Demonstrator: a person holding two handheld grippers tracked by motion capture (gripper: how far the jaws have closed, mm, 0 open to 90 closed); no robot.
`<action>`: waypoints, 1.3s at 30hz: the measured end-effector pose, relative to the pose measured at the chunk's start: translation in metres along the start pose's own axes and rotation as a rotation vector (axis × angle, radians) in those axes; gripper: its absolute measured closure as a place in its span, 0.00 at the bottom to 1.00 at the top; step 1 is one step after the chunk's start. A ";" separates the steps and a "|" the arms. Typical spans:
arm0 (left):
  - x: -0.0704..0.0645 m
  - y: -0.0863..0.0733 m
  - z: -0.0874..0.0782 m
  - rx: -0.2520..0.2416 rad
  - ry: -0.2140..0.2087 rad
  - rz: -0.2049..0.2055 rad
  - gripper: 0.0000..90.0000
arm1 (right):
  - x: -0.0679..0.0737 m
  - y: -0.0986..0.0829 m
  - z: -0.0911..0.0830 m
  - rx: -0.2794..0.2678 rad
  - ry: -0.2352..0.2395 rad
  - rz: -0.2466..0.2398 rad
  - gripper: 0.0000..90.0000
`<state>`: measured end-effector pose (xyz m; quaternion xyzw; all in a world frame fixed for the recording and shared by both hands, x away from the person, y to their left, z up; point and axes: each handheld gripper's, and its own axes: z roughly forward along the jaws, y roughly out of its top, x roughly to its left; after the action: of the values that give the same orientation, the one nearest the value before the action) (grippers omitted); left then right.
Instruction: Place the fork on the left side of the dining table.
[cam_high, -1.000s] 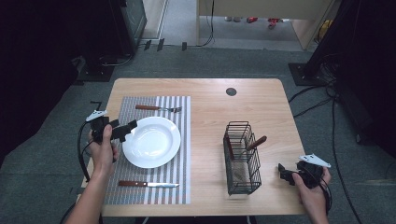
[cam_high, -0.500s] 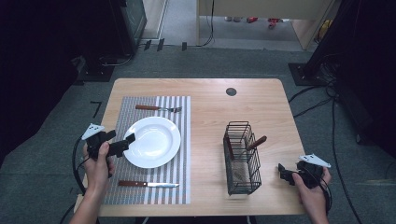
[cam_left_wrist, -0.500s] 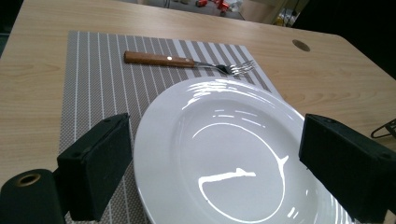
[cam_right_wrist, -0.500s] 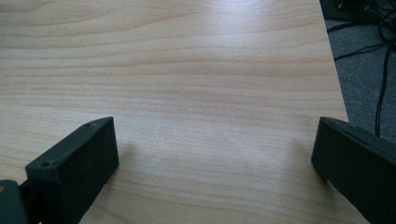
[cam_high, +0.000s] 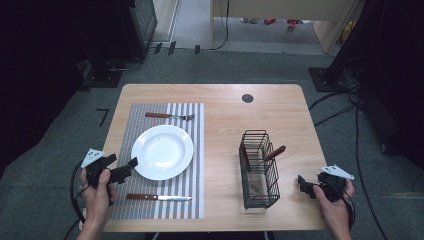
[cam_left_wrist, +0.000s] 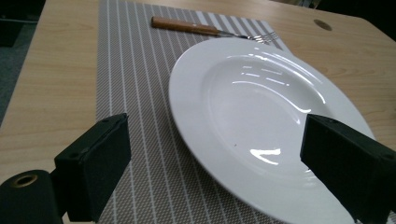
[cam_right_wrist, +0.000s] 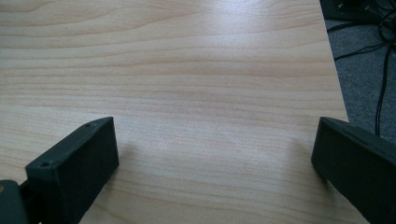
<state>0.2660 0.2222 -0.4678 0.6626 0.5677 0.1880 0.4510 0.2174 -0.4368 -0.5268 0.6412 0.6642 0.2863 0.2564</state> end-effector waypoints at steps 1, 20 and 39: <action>0.001 -0.002 -0.001 0.002 0.010 0.007 0.10 | 0.000 0.000 0.000 0.000 0.000 0.001 0.00; 0.025 -0.041 -0.011 0.084 0.144 0.064 0.10 | 0.000 0.000 0.000 0.000 0.000 0.001 0.00; 0.038 -0.056 -0.010 0.153 0.231 0.104 0.10 | 0.000 0.000 0.000 0.000 0.000 0.001 0.00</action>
<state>0.2362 0.2583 -0.5177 0.6973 0.5935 0.2423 0.3206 0.2174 -0.4367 -0.5268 0.6415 0.6640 0.2862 0.2563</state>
